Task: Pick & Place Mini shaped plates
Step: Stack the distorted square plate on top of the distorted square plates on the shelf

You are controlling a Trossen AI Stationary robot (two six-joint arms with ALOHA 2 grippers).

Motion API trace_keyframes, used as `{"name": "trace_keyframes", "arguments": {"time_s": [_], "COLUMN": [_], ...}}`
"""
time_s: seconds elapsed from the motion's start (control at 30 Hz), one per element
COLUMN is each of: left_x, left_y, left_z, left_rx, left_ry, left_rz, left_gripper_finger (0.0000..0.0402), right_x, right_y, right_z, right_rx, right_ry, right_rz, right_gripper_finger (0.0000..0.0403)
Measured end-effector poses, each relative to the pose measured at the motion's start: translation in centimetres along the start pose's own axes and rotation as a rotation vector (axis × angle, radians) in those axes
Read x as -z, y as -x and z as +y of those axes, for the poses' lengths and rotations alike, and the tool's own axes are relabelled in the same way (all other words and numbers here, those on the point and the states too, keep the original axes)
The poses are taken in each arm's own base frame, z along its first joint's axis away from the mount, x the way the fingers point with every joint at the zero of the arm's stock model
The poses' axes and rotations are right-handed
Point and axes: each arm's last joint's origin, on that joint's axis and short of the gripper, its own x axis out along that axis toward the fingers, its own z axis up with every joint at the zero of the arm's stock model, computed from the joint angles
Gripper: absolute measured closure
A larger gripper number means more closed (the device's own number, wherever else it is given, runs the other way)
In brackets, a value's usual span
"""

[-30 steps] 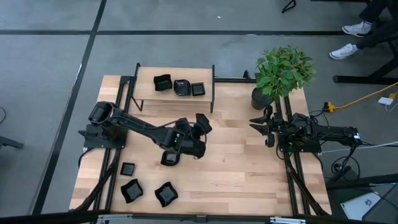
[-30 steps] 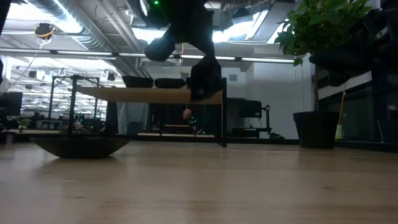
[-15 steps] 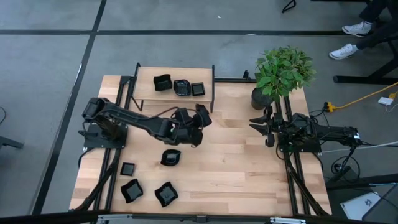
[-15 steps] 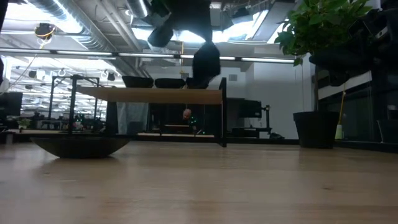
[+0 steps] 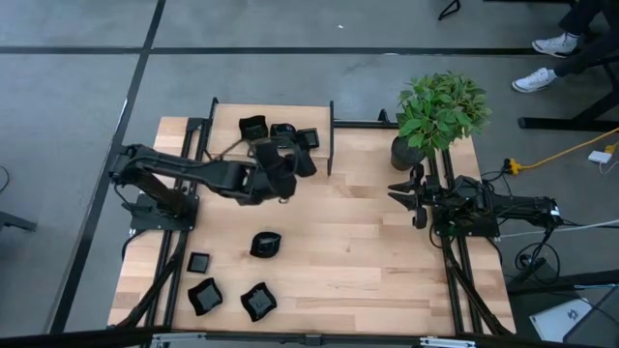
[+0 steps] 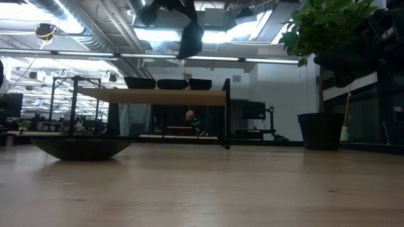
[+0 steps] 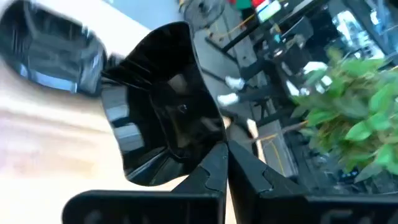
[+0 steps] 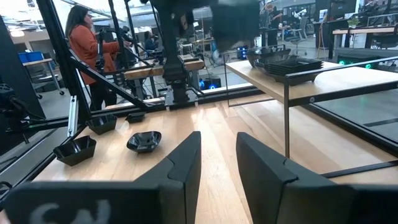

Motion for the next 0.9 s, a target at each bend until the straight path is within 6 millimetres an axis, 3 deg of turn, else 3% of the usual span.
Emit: {"name": "trace_keyframes", "arguments": {"time_s": [0.5, 0.9], "left_x": [-7.1, -8.9], "left_y": [1.3, 0.4], "left_z": [0.0, 2.1], "left_rx": [-0.028, -0.208], "left_ry": [-0.269, -0.574], "left_rz": [-0.152, -0.146], "left_gripper_finger": [0.04, 0.0399], "right_x": [0.0, 0.0], "right_y": [0.0, 0.0], "right_z": [0.0, 0.0], "right_rx": [0.0, 0.0], "right_ry": [0.0, 0.0], "right_rz": [0.0, 0.0], "right_gripper_finger": [0.03, 0.03]}}
